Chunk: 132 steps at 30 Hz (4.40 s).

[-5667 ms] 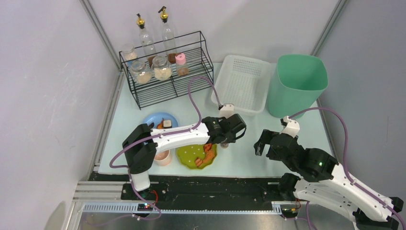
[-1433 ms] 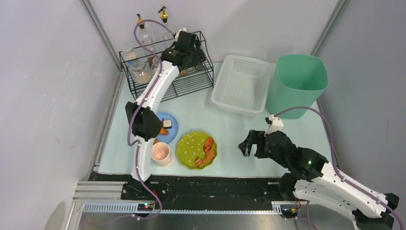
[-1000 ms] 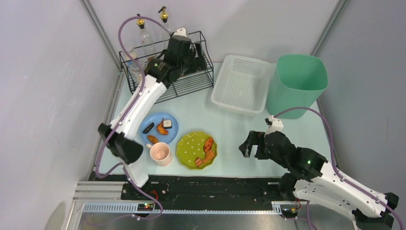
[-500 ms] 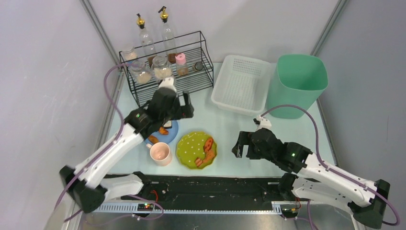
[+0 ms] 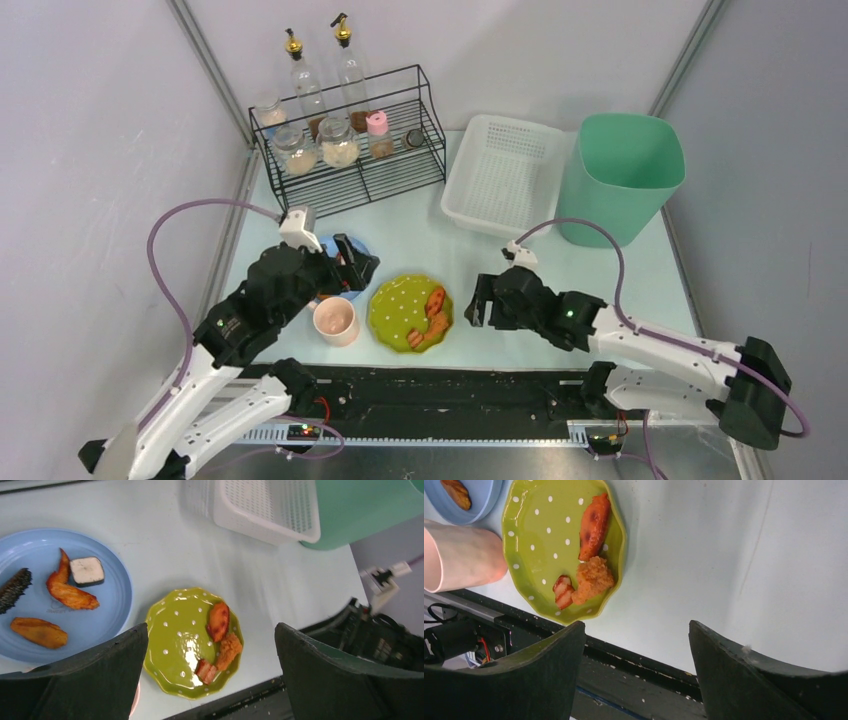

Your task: Clear the kitchen counter

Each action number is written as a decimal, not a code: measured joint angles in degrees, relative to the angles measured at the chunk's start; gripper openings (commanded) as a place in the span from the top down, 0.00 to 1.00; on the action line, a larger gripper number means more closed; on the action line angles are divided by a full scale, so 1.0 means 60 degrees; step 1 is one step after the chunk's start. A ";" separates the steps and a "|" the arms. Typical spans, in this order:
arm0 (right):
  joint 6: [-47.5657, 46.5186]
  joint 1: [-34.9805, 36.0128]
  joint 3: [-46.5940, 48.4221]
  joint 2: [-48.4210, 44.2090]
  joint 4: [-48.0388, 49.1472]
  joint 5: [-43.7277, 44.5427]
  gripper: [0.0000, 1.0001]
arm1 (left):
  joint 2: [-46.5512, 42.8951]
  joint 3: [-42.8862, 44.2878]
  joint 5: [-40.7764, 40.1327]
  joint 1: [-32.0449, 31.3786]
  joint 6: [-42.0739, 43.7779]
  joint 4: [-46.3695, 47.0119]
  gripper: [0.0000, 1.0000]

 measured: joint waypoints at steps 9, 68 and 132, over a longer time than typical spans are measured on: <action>0.0197 0.0000 -0.0149 0.1708 0.1577 -0.0189 0.43 | -0.0834 -0.0503 0.1275 0.0000 0.0211 -0.0488 0.00; 0.0470 -0.0630 -0.0138 0.5297 0.5293 -0.1115 1.00 | -0.2382 -0.1519 0.1523 0.0000 0.1020 -0.0568 0.00; -0.1876 -1.0856 0.8102 0.2299 -0.2554 -0.1330 1.00 | -0.2983 -0.1647 0.1523 0.0000 0.1016 -0.0535 0.00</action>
